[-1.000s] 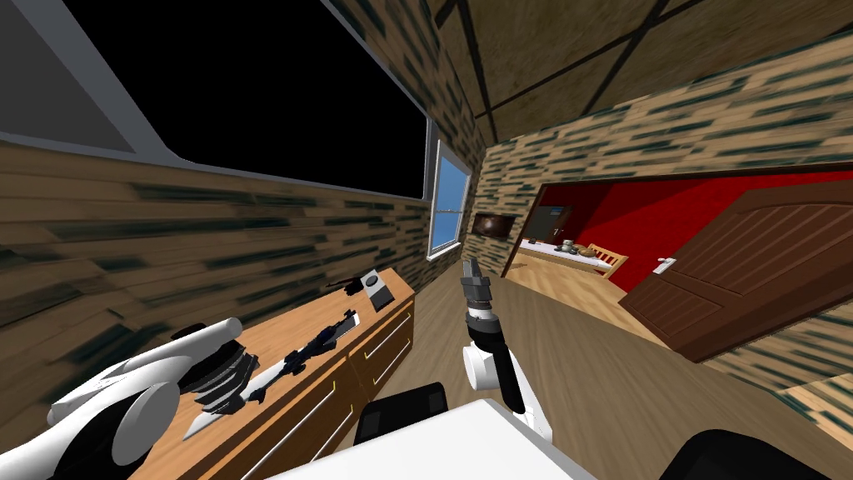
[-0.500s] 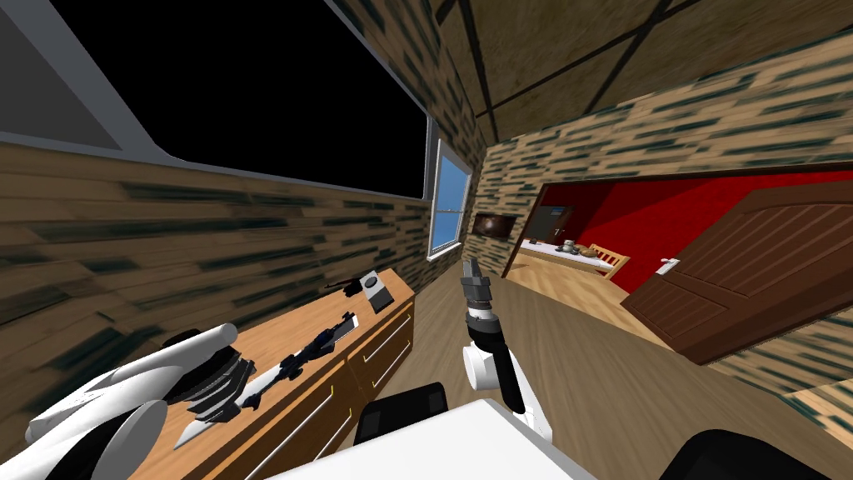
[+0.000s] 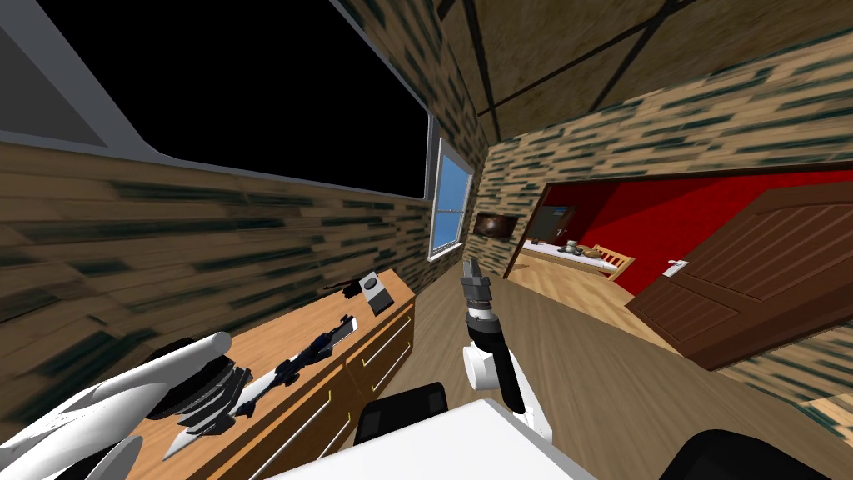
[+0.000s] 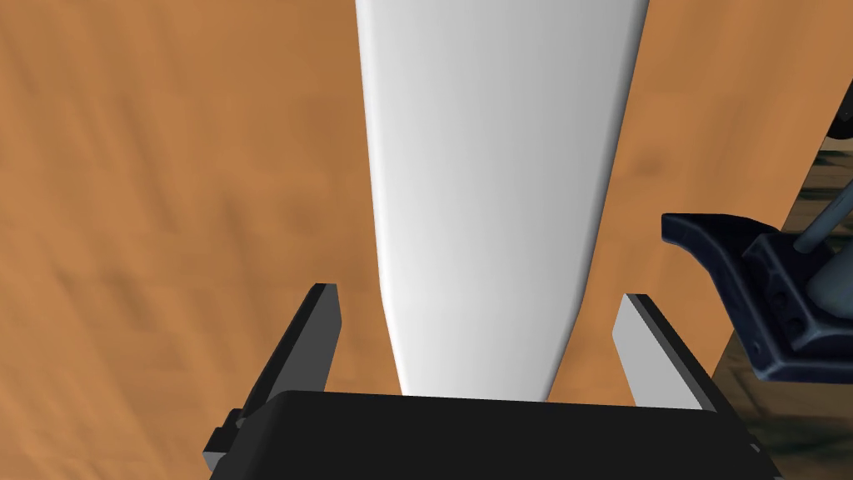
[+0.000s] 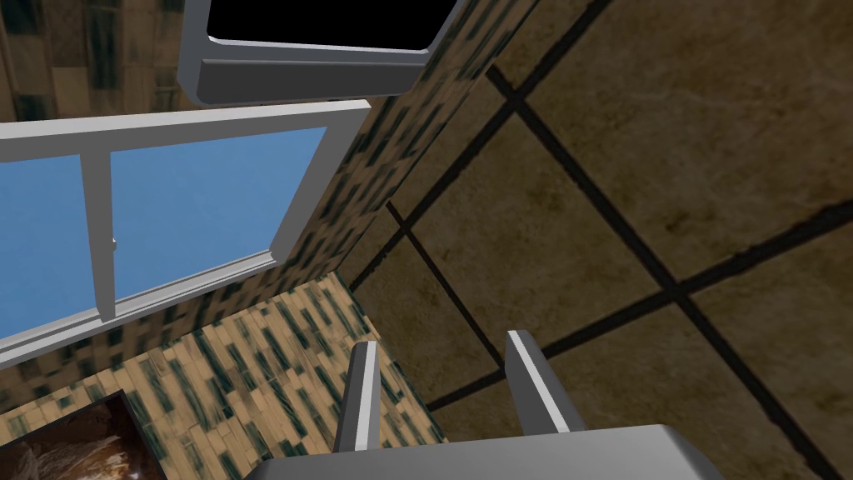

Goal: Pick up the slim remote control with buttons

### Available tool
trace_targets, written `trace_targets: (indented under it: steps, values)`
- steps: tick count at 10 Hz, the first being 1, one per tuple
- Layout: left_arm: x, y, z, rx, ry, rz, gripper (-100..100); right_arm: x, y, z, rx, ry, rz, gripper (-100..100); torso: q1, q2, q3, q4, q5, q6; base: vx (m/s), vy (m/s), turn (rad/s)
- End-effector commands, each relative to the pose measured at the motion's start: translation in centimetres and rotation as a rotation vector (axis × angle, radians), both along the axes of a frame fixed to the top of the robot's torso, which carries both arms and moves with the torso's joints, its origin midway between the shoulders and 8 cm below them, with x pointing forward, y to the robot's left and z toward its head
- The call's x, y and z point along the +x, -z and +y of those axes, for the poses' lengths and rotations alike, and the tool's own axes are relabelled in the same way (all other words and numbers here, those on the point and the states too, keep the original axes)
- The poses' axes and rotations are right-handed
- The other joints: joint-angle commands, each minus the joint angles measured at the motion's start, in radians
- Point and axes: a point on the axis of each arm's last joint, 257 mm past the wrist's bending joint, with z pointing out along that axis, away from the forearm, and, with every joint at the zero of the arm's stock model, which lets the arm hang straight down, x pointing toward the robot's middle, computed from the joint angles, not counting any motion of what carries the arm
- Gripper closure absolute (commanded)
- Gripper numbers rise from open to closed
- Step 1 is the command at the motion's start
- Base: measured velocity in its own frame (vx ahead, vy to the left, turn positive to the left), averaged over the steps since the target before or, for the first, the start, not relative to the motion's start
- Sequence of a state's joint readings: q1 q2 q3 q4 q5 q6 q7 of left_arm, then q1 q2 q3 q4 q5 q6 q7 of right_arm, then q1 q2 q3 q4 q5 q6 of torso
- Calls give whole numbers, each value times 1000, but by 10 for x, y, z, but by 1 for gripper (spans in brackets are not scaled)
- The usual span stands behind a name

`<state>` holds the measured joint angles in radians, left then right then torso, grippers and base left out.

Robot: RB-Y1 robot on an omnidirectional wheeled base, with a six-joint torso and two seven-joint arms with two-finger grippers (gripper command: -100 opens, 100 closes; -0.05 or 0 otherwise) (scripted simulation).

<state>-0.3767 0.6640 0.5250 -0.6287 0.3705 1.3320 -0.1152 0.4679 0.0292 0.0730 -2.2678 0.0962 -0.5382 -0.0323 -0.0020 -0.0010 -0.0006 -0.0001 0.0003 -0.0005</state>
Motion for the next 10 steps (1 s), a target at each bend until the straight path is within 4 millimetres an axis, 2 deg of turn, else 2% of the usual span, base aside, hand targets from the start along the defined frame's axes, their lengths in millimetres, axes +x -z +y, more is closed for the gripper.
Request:
trace_targets:
  steps: [1,5,6,7,10]
  values:
    - [0,0,0,0,0,0,100,0,0,0,0,0,0,0,0,0,0,0,0,0,0,0,0]
    - [0,0,0,-1,0,1,100,0,0,0,0,0,0,0,1,0,0,0,0,0,0,0,0]
    - [0,0,0,-1,0,1,0,0,0,0,0,0,0,0,1,0,0,0,0,0,0,0,0]
    - [6,-3,2,5,-5,0,100,0,0,0,0,0,0,0,1,0,0,0,0,0,-16,4,-32]
    - [17,-11,3,8,-11,0,100,0,0,0,0,0,0,0,1,2,2,1,0,0,-38,8,-15]
